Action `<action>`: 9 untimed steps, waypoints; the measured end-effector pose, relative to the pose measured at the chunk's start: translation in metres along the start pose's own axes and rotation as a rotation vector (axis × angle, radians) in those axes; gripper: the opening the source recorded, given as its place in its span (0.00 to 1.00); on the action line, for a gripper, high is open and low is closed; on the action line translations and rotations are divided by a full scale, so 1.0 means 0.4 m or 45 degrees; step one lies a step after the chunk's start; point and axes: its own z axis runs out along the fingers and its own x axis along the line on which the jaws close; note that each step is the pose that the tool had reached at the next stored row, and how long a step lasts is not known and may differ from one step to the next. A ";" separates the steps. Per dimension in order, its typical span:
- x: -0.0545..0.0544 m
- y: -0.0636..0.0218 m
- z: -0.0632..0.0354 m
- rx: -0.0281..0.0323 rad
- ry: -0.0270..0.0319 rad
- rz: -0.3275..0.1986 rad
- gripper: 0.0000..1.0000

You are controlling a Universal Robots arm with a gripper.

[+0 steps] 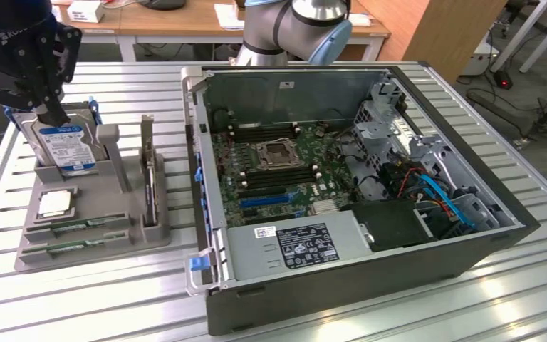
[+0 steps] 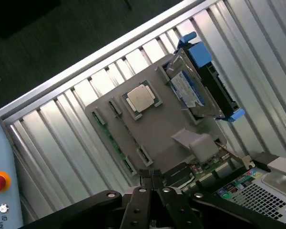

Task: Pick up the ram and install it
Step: 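Pick up the ram and move it above insertion slot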

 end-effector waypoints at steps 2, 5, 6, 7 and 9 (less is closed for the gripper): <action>0.000 0.000 0.000 -0.0009 0.0019 -0.041 0.09; 0.000 0.000 0.000 -0.0024 0.0048 -0.103 0.09; 0.000 0.000 0.000 -0.0029 0.0056 -0.124 0.09; 0.000 0.000 0.000 -0.0034 0.0065 -0.144 0.09; 0.000 0.000 0.000 -0.0043 0.0083 -0.184 0.09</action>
